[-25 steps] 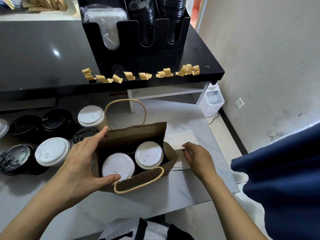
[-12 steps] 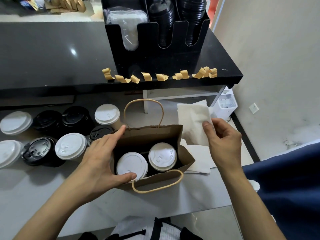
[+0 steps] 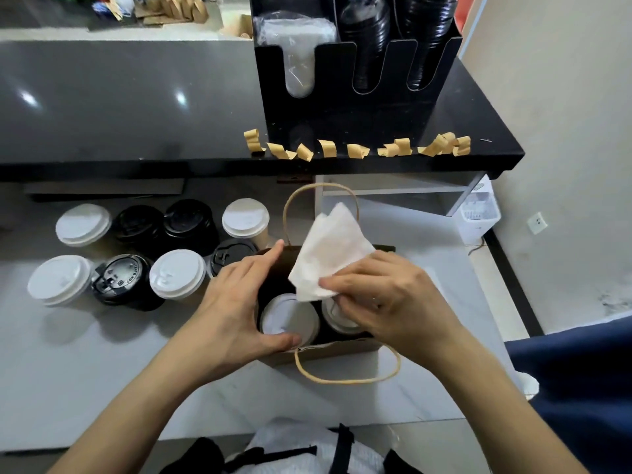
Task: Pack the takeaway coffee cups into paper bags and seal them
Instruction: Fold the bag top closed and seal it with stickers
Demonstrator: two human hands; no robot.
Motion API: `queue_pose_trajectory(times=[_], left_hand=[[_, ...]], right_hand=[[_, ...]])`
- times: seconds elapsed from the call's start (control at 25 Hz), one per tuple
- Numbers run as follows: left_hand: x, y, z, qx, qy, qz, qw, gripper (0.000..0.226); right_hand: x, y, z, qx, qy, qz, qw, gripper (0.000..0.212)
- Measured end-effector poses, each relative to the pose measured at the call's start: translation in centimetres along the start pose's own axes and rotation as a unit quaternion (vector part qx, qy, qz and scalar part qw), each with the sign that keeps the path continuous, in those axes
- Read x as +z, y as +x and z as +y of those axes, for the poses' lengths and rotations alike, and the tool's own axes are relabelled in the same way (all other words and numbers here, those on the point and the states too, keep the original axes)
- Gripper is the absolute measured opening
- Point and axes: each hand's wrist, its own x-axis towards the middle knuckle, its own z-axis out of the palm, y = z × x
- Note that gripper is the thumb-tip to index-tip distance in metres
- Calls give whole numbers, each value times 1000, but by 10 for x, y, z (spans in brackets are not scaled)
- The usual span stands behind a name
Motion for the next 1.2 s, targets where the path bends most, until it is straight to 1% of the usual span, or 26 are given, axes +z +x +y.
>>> queue_pose_trajectory(times=[0.12,0.24,0.32,0.44,0.56,0.72,0.8,0.84,0.92,0.96,1.04,1.12,1.2], left_hand=[[1,0,0,-4,1,2,1000,123],[2,0,0,-4,2,5,1000,122],[2,-1,1,-1,0,9,1000,118],[4,-2,1,1,6,17,1000,109],[4,-2,1,3,7,29,1000,101],[4,-5,1,-4,-2,34,999,89],[4,-7,3,-7,2,50,999,79],[4,-7,4,-5,4,65,998,73],[2,-9,6,-3,-8,89,996,62],[0,-9,6,0,-17,99,995,56],[-4,-10,8,10,-30,126,991,43],[-8,-13,11,10,-45,163,985,27],[-12,-17,12,-14,-64,194,979,13]], right_hand=[[12,6,7,-42,-76,-123,989,20],[19,16,9,-57,-106,-207,971,21],[22,22,8,-41,-122,-279,952,25],[21,24,1,19,-141,-369,919,33],[17,26,-8,44,-139,-406,902,33],[11,27,-14,108,-104,-403,903,37],[7,24,-16,118,-70,-356,924,34],[5,21,-16,119,-46,-309,943,30],[-2,14,-11,120,4,-171,978,23],[-6,9,-7,120,24,-100,987,20],[-15,-2,0,138,54,18,989,14],[-21,-12,3,195,82,88,973,12],[-22,-21,8,259,98,133,952,6]])
